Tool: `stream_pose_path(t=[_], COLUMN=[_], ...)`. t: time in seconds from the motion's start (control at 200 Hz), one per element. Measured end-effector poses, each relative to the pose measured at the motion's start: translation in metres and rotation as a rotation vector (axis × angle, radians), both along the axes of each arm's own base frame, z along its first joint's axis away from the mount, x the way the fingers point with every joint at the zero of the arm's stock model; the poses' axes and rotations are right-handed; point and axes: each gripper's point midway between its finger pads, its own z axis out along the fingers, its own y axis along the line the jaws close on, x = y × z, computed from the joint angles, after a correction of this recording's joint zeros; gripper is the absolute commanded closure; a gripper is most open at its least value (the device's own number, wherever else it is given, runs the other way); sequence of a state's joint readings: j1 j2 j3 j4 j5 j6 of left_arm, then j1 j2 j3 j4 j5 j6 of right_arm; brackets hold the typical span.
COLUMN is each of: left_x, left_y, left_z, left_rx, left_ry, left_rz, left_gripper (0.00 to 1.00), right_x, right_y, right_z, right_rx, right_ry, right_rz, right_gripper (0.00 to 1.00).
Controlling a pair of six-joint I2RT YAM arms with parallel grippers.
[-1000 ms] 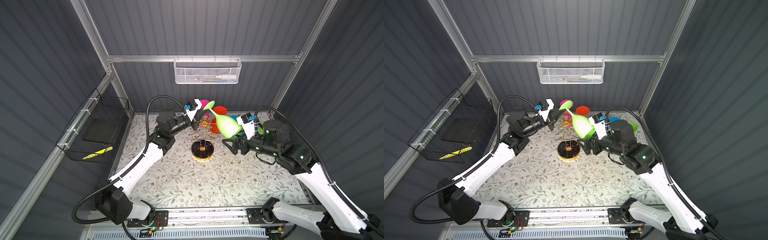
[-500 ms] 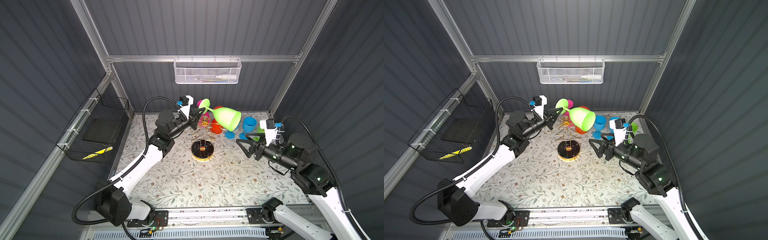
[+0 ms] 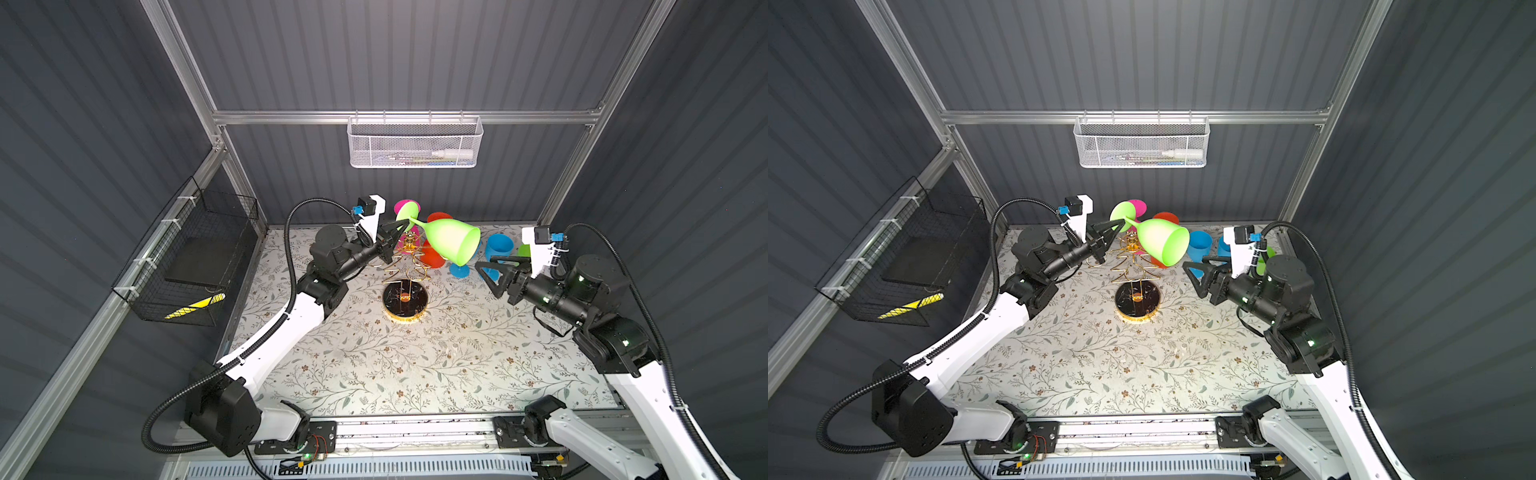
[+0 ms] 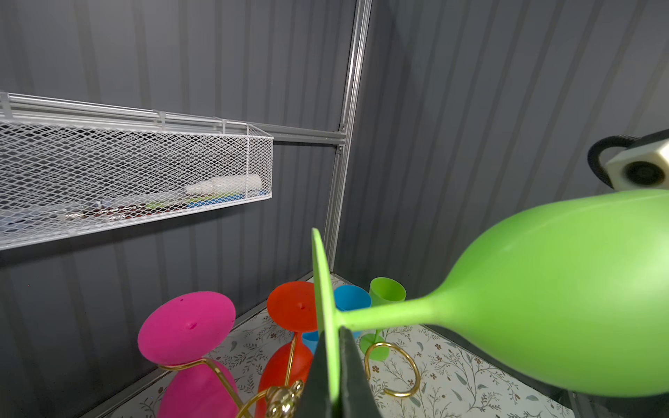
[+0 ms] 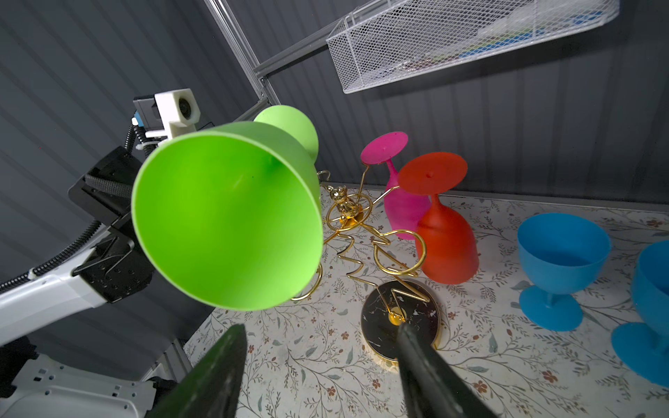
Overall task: Take the wine glass off the wine glass rack
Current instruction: 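Grasp the green glass bowl with the right gripper and open the left gripper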
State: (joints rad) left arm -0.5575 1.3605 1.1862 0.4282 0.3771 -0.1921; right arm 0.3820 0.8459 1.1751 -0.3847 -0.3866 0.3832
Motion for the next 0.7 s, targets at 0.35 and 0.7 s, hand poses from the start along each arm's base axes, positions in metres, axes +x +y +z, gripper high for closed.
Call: stream_pose_path(t=[0.35, 0.7], left_x=[-0.002, -0.002], left_y=[0.001, 0.001], left_z=[0.002, 0.001], left_rx=[-0.003, -0.002], left_ry=[-0.004, -0.003], left_rz=[0.000, 0.000], left_gripper=[1.00, 1.00], right_x=[0.024, 0.037], right_y=[0.014, 0.026], right_z=[0.007, 0.008], right_rx=[0.013, 0.030], right_ry=[0.000, 0.012], right_rz=[0.031, 0.070], right_gripper=[0.45, 0.85])
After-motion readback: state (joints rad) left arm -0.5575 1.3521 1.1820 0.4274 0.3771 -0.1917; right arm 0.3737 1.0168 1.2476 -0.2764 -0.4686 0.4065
